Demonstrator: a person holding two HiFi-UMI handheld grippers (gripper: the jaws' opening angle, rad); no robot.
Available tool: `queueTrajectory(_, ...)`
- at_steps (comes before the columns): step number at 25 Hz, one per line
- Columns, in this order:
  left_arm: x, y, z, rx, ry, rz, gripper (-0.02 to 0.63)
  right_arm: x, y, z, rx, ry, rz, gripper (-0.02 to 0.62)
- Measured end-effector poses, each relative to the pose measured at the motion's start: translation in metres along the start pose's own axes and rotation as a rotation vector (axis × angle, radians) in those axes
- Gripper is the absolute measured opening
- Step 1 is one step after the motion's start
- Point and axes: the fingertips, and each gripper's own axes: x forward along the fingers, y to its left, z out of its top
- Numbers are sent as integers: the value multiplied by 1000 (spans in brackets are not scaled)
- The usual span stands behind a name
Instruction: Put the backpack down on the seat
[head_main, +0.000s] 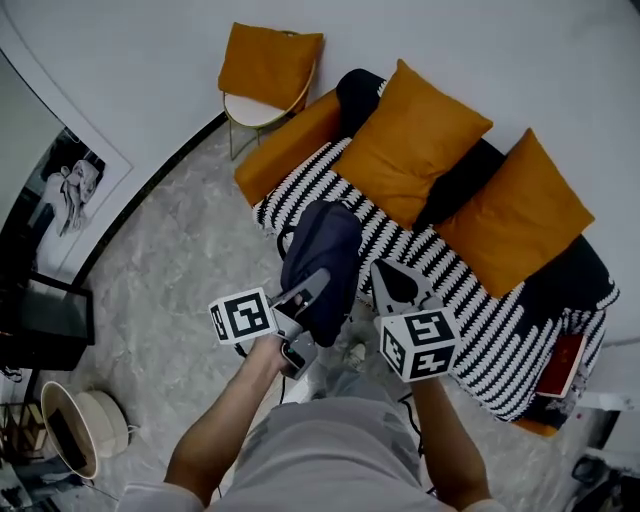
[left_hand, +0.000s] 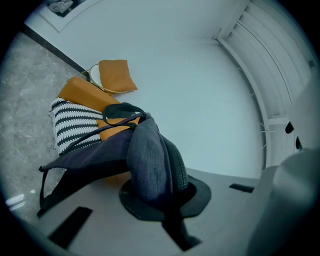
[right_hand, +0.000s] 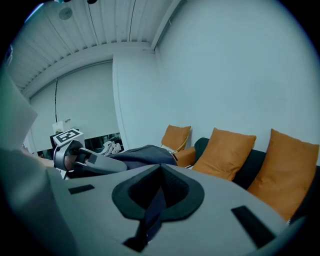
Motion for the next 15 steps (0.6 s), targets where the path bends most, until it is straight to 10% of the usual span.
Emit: queueTrajectory(15, 80, 14, 33, 77, 83, 58, 6, 37, -73, 19, 39, -28, 34, 2)
